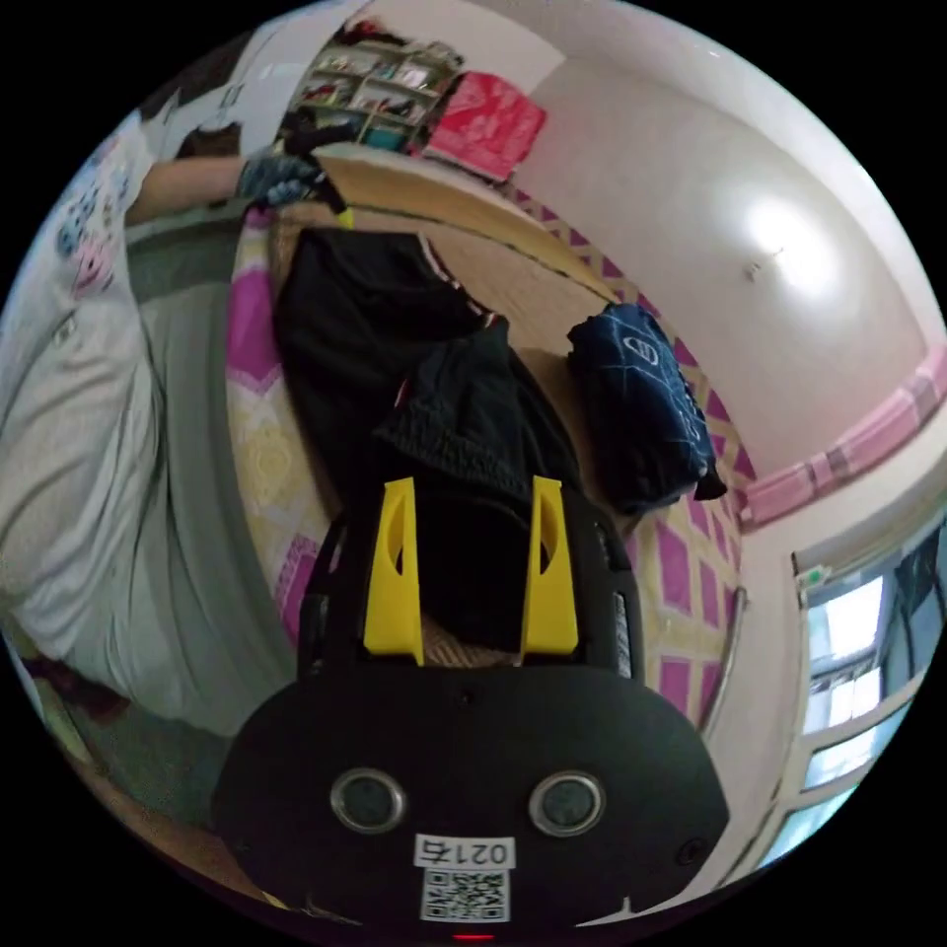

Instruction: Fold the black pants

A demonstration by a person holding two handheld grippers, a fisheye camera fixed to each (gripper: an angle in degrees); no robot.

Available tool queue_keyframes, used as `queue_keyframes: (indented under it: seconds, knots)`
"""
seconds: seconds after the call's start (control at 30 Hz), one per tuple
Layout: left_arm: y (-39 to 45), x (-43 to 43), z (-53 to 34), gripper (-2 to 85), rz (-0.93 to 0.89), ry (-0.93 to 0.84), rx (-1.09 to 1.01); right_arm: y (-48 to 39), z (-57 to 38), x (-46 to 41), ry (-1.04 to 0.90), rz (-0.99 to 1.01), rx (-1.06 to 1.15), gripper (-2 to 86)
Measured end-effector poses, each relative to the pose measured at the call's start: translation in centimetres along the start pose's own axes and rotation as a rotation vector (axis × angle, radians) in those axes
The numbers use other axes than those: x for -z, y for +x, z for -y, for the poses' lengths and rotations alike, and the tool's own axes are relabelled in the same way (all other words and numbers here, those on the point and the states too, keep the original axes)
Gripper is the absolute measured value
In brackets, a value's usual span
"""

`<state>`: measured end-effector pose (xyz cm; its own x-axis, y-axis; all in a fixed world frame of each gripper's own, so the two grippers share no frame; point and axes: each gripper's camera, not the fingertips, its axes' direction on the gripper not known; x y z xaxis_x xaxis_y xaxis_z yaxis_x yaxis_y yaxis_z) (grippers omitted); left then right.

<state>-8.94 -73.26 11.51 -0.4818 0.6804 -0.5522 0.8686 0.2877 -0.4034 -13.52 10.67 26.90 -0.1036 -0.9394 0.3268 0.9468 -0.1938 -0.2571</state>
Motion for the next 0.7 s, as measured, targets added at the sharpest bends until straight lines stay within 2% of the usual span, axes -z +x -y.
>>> queue_keyframes:
  seconds: [0.2,0.27,0.3,0.37,0.5,0.53,0.57,0.6,0.63,0.7]
  knots:
    - [-0.5,-2.1,1.4,10.8,-0.043,-0.029,0.011,-1.8,2.6,-3.1,-0.059,-0.015,0.241,14.6]
    - [-0.6,-2.8,1.9,10.3,-0.051,-0.027,0.016,-2.2,3.5,-4.4,-0.073,-0.030,0.298,10.0]
    - [-0.7,-3.0,2.2,9.0,-0.054,-0.028,0.023,-1.3,4.0,-4.8,-0.069,-0.029,0.275,4.6]
    - [-1.1,-3.3,2.6,5.3,-0.047,-0.032,0.038,2.1,4.5,-4.9,-0.058,-0.025,0.118,2.1]
    - [-2.1,-4.3,3.9,-0.3,-0.085,-0.075,0.051,16.0,1.5,-5.1,0.058,0.116,-0.514,1.4]
    - [-2.2,-4.4,4.1,-0.4,-0.091,-0.080,0.052,19.8,-0.7,-6.4,0.060,0.182,-0.696,1.6]
    - [-2.3,-4.6,4.4,-0.5,-0.099,-0.089,0.054,21.5,-1.9,-7.5,0.041,0.234,-0.781,1.8]
    - [-2.5,-4.9,4.6,-0.5,-0.105,-0.093,0.060,24.2,-4.4,-10.4,-0.013,0.374,-0.927,2.2]
    - [-2.5,-5.0,4.7,-0.5,-0.108,-0.092,0.063,25.9,-7.0,-13.3,-0.059,0.496,-1.035,2.9]
    - [-2.6,-5.3,4.8,0.0,-0.110,-0.082,0.074,27.3,-10.8,-15.8,-0.092,0.588,-1.171,3.9]
